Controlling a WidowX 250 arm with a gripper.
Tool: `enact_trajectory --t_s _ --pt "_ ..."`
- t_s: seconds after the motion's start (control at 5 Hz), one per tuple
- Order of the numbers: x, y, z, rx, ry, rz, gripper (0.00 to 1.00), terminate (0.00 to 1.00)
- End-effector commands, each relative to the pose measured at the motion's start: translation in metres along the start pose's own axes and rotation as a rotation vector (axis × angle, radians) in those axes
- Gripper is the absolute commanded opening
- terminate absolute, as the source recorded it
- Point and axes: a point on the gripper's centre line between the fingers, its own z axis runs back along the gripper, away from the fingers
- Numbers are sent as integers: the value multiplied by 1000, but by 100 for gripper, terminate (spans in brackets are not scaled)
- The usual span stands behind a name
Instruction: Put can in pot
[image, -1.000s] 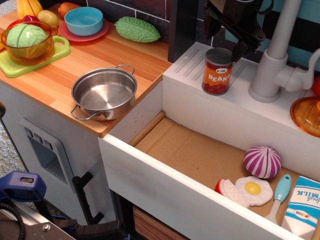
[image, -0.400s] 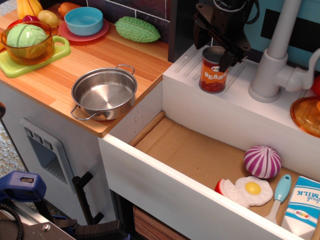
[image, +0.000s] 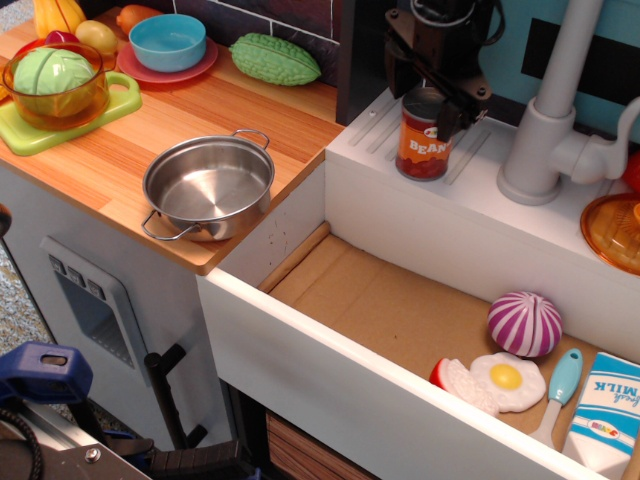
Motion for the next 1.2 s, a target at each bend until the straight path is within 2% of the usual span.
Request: enact_trajectory --t_s 0.0,0.2,0.4,0.6,0.8,1.0 --pt "20 7 9 -19 -87 -7 0 0" --pt "19 4 9 -54 -77 7 0 0" --pt "1 -6 54 8 35 30 0 0" --pt "-31 7 103 94 166 -15 0 0" --pt "-62 36 124 142 240 -95 0 0" --pt "-82 65 113 116 223 -157 0 0"
